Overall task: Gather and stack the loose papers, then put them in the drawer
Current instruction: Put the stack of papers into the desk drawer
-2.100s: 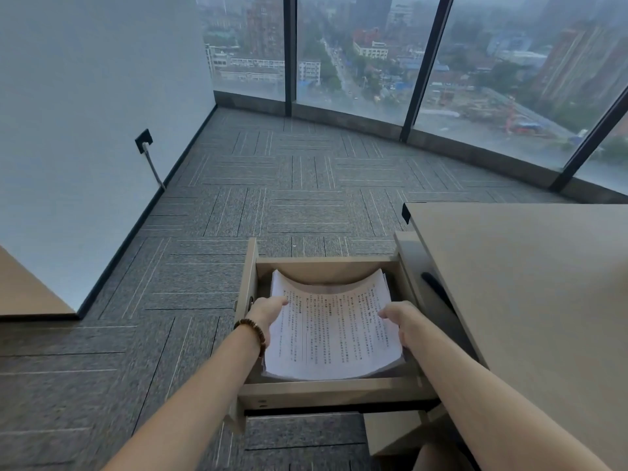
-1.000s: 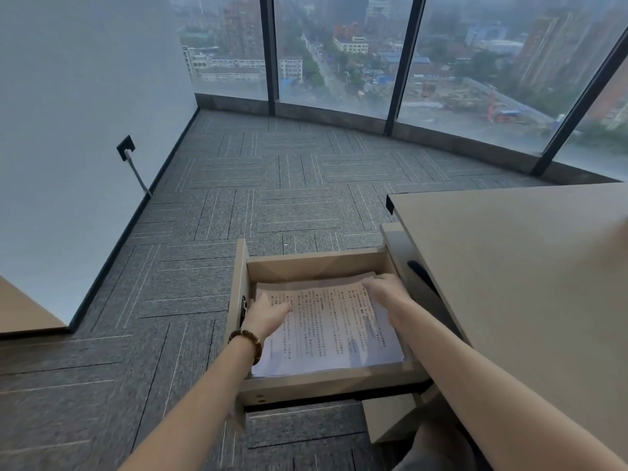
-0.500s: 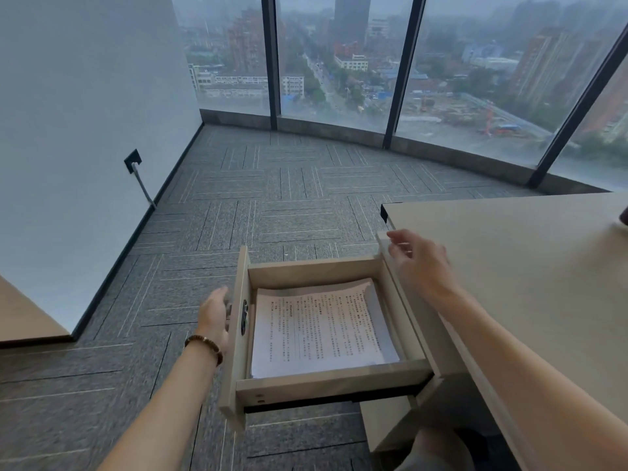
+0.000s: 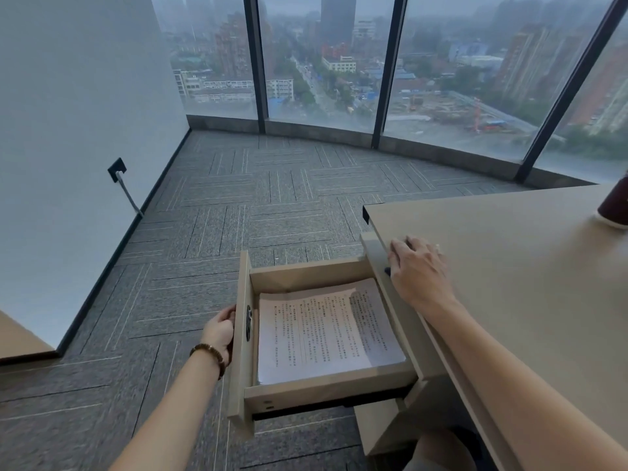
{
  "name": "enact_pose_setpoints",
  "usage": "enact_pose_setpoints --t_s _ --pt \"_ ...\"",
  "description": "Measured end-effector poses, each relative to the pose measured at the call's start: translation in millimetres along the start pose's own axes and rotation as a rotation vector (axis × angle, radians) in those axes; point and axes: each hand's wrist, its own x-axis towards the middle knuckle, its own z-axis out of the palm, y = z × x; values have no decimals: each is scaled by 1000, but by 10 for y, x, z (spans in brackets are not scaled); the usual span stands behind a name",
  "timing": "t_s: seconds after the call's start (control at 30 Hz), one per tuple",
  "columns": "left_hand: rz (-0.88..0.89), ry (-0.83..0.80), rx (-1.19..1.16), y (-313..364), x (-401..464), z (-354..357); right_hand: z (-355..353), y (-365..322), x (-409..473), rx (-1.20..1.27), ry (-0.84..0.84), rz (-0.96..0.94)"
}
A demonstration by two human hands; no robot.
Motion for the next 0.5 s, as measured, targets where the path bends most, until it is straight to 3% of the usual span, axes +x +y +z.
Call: enact_pose_setpoints --t_s 0.27,0.5 --pt "89 -108 64 -250 -106 474 28 42 31 36 21 3" --pt "61 -204 35 -400 -171 956 -23 138 126 193 39 72"
